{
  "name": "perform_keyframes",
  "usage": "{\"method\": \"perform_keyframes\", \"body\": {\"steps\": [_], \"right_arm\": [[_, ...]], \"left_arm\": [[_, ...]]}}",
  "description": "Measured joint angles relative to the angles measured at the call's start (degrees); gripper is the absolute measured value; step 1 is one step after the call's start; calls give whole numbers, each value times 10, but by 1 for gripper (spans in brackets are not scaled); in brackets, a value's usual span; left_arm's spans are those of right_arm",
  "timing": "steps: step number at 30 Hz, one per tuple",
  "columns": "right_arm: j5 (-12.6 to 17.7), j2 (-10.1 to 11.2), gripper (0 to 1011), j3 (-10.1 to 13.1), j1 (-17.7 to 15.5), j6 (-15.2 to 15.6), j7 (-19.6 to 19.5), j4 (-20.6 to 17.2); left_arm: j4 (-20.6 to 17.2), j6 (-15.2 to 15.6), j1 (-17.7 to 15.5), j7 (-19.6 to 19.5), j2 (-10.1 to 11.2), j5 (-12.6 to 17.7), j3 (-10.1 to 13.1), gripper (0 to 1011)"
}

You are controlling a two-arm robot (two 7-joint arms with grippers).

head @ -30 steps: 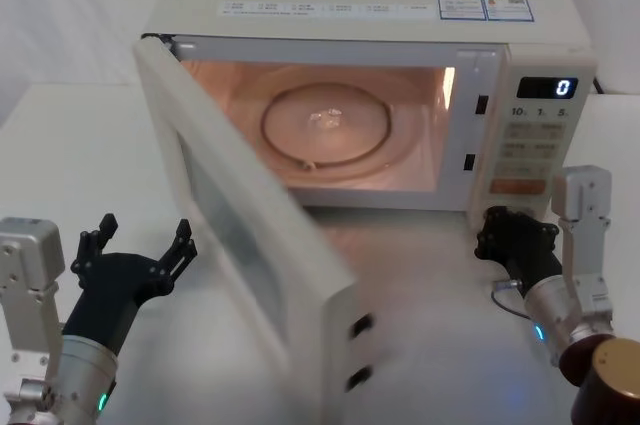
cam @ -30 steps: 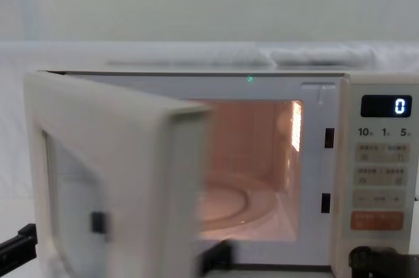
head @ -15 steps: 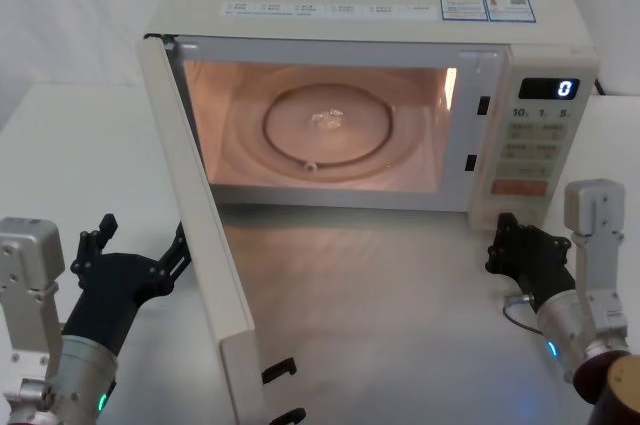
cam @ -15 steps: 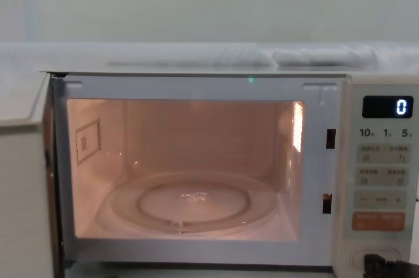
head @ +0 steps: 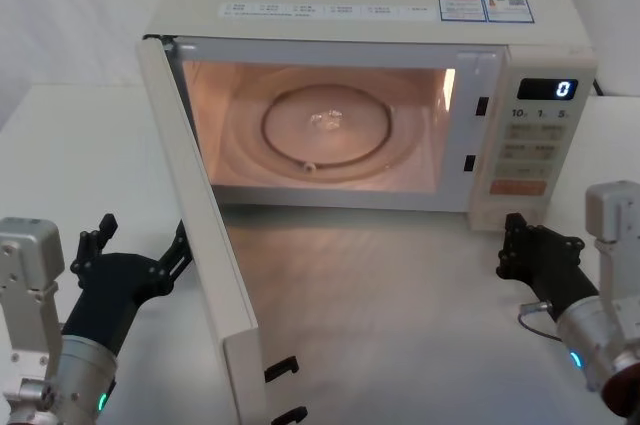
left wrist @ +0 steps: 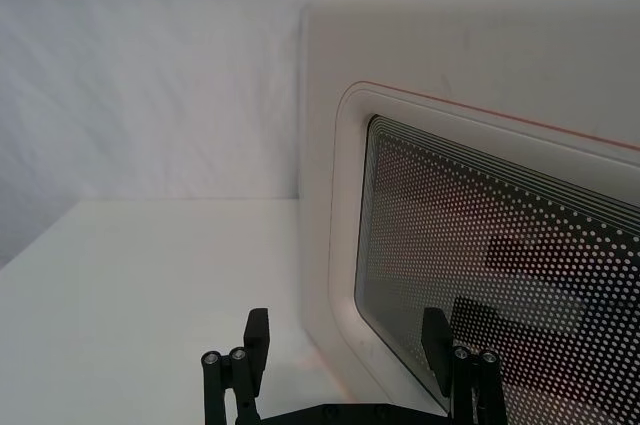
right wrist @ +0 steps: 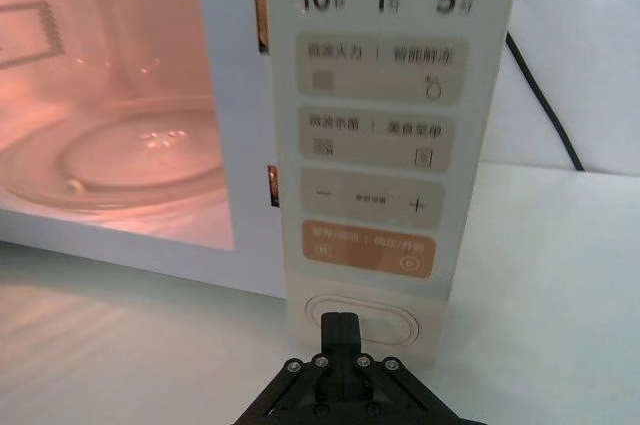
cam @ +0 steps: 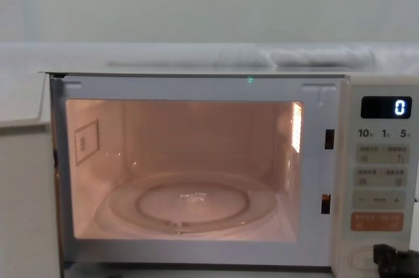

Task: Press the button to open the microwave door with one hand; close the microwave door with the other hand.

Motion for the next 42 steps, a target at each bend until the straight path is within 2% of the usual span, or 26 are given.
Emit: {"method": "perform_keyframes", "body": {"steps": [9,14,15,22,31,38,42], "right_arm": [[34,46,0,13,-37,2,40,-75],[47,67,0,21,-47,4,53,-97],[55,79,0,27,-50,6,60,-106],[79,110,0,51,-53,9,68,-111],[96,124,0,77,-47,4,56,-95],[105,124,0,82,-42,-2,53,-82],[114,124,0,76,-38,-8,61,-75]], "left_arm": [[0,0,0,0,0,0,0,1001],[0,0,0,0,0,0,0,1001],[0,0,0,0,0,0,0,1001],[0,0,0,0,0,0,0,1001],[0,0,0,0,0,0,0,1001],[0,0,0,0,0,0,0,1001],[0,0,0,0,0,0,0,1001]]}}
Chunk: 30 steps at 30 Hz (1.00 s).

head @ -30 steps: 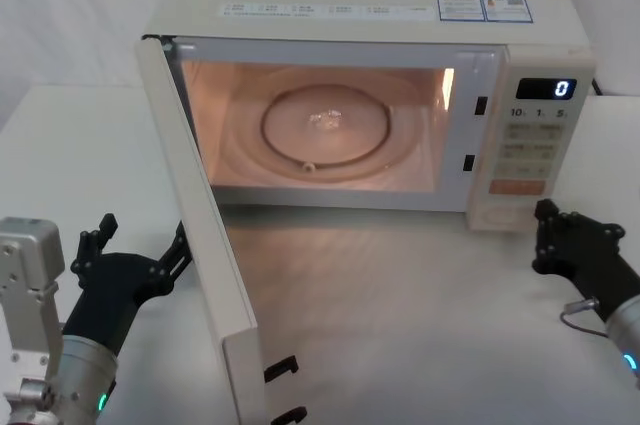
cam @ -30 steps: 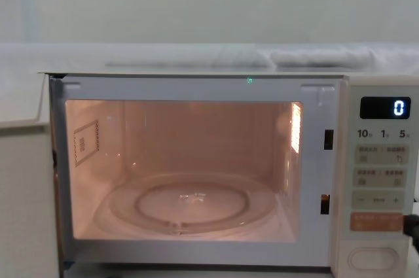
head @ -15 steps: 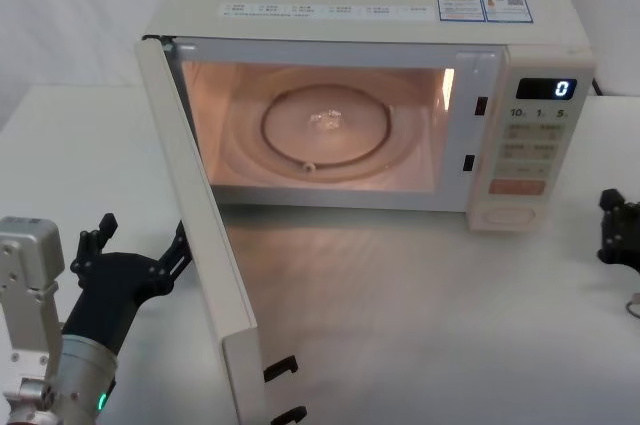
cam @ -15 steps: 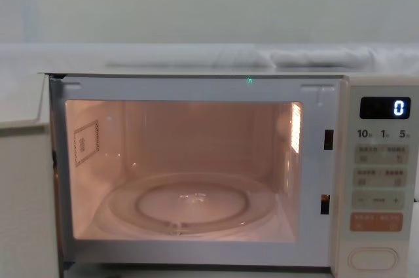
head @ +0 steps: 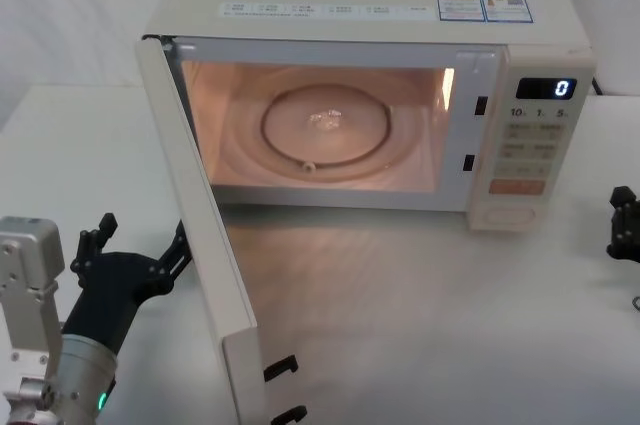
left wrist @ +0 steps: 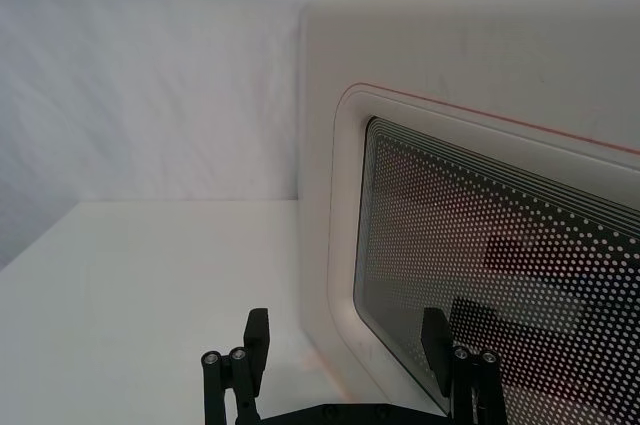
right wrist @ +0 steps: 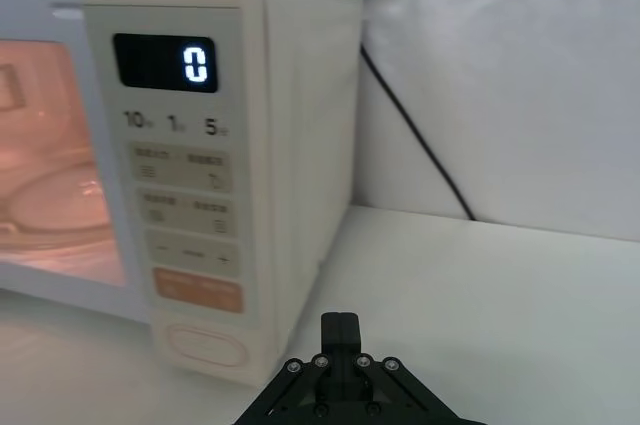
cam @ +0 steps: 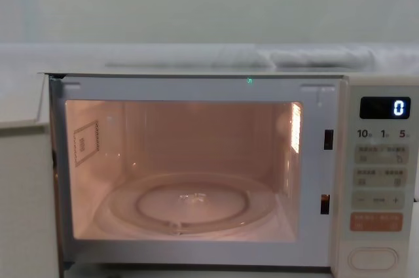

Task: Press the button to open the microwave door with one hand; close the microwave door with the other hand.

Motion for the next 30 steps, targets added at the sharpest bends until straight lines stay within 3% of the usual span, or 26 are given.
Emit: {"method": "perform_keyframes", "body": {"steps": [16,30], "right_arm": [[13,5,17,-9,6,-2,14,5],[10,4,423,-9,5,-2,12,4]], "left_arm": [[0,0,0,0,0,0,0,1001],[0,0,0,0,0,0,0,1001]]}}
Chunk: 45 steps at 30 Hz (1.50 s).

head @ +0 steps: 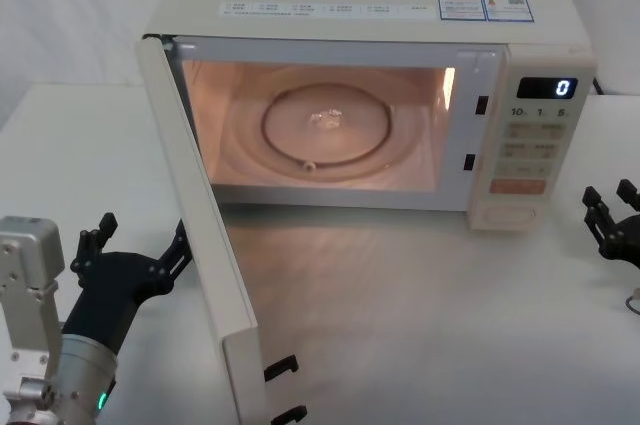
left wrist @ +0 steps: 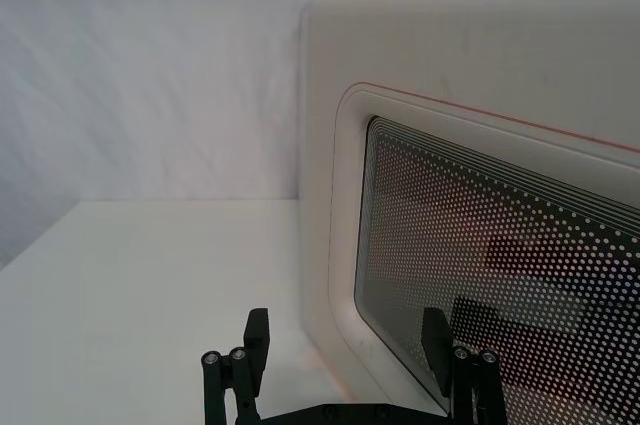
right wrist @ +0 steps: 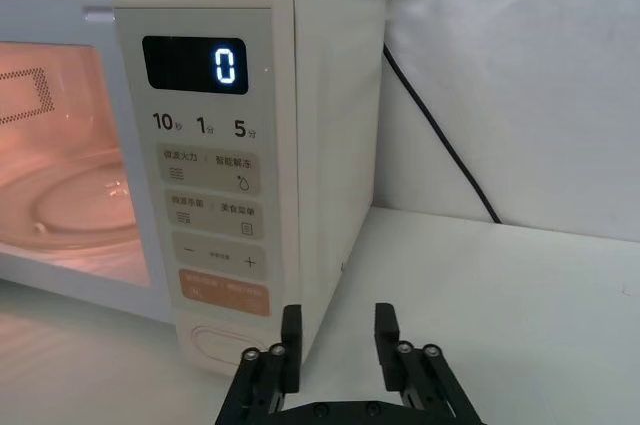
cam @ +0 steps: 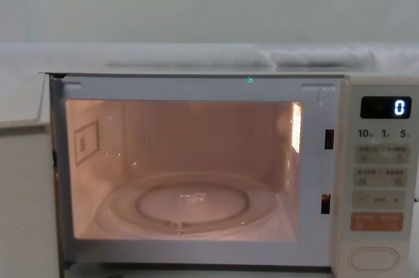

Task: Press the button to open the microwave door with one hand; close the microwave door with the other hand.

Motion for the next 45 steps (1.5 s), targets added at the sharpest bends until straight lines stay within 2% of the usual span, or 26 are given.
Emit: {"method": "perform_keyframes", "body": {"steps": [3,4,5,7,10,11,13,17,20,45], "right_arm": [[0,0,506,0,0,0,0,0],[0,0,567,0,0,0,0,0],[0,0,567,0,0,0,0,0],[-1,0,668,0,0,0,0,0],[-1,0,730,0,0,0,-1,0],[-1,0,786,0,0,0,-1,0],[-1,0,822,0,0,0,-1,0],[-1,0,961,0,0,0,-1,0],[-1,0,1002,0,0,0,-1,0],[-1,-1,1002,0,0,0,-1,0]], "left_arm": [[0,0,0,0,0,0,0,1001],[0,0,0,0,0,0,0,1001],[0,0,0,0,0,0,0,1001],[0,0,0,0,0,0,0,1001],[0,0,0,0,0,0,0,1001],[0,0,0,0,0,0,0,1001],[0,0,0,0,0,0,0,1001],[0,0,0,0,0,0,0,1001],[0,0,0,0,0,0,0,1001],[0,0,0,0,0,0,0,1001]]}}
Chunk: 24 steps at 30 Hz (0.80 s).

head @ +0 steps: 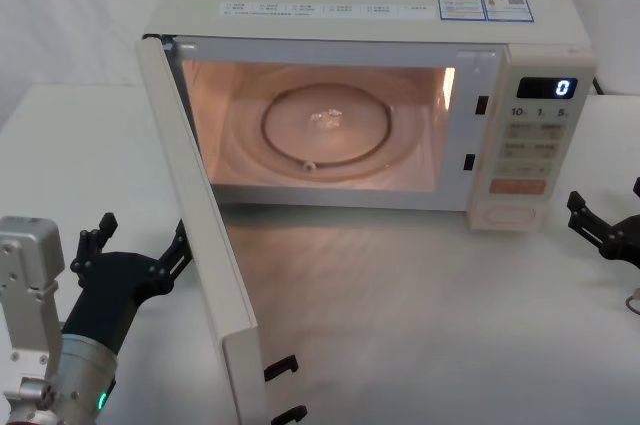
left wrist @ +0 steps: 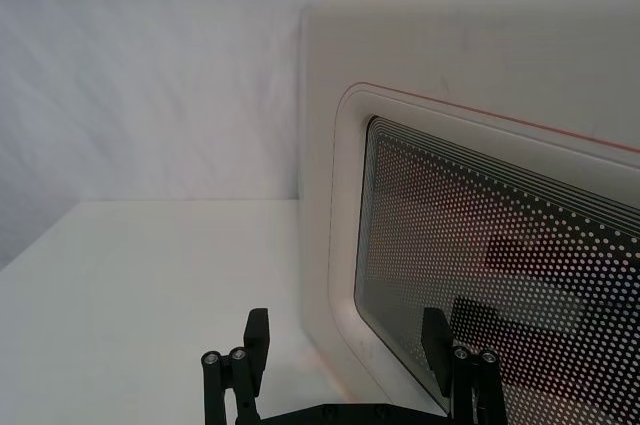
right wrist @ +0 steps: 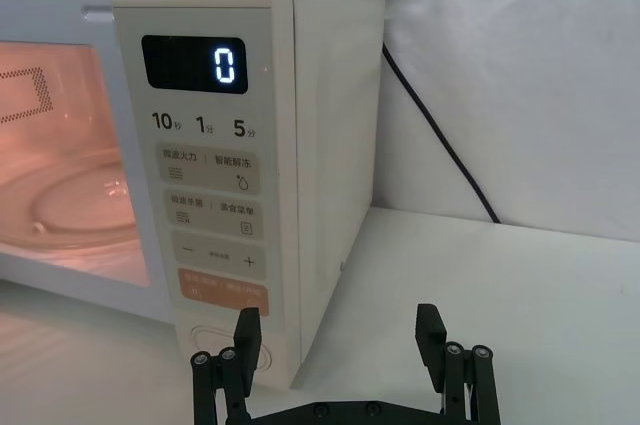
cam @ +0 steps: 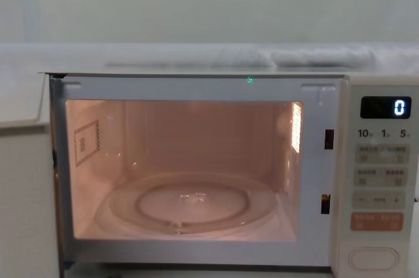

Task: Press the button to open the microwave door with one hand; close the microwave door with the other hand.

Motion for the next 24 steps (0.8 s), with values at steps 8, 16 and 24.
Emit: {"method": "perform_keyframes", "body": {"steps": [8,16,24], "right_arm": [[0,0,1002,0,0,0,0,0],[0,0,1002,0,0,0,0,0],[0,0,1002,0,0,0,0,0]], "left_arm": [[0,0,0,0,0,0,0,1001],[0,0,0,0,0,0,0,1001],[0,0,0,0,0,0,0,1001]]}}
